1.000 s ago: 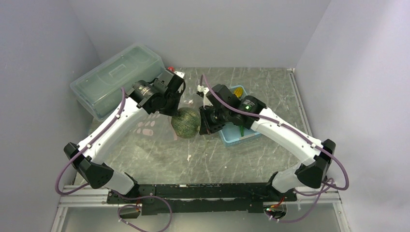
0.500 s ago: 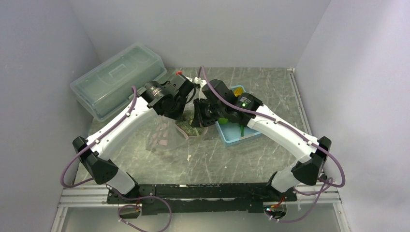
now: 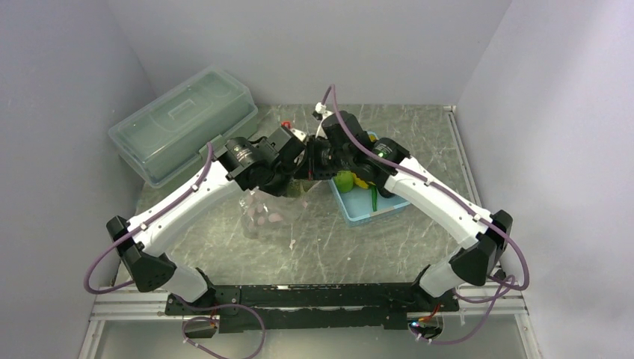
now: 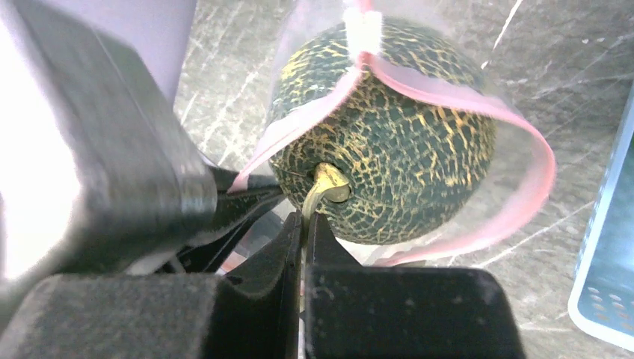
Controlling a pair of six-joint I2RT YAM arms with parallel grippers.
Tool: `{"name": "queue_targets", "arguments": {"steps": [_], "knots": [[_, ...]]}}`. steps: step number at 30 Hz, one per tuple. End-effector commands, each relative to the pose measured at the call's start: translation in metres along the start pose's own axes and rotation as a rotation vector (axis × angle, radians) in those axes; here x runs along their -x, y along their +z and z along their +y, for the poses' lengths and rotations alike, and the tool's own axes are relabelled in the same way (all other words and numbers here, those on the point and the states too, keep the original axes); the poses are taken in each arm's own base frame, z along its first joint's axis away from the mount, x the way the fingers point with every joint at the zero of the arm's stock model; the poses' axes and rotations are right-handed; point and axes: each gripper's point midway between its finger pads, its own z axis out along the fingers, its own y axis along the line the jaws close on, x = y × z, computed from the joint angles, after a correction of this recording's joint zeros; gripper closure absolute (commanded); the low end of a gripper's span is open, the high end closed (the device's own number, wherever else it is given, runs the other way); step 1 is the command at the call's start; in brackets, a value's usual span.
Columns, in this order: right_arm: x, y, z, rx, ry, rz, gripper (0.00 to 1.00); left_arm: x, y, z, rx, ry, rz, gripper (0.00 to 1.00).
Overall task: Place the food in the zip-top bag and seal the zipper
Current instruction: Place the fake fruit in the zipper food storage bag.
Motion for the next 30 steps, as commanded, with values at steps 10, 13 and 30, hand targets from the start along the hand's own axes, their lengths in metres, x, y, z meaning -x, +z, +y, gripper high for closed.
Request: {"name": "queue_targets", "arguments": {"steps": [10, 13, 30], "knots": [[0.033, -0.018, 0.025, 0.390, 0.211, -0.012, 1.00, -0.016, -0.002, -0.007, -0.054, 0.017, -0.069, 1.00], [0.033, -0.020, 0.031, 0.446, 0.249, 0.007, 1.00, -0.018, 0.000, -0.008, -0.050, 0.023, -0.073, 1.00], [0.041, -0.017, 0.010, 0.467, 0.454, 0.021, 1.00, -0.026, -0.002, -0.005, -0.014, 0.047, -0.148, 1.00]]}}
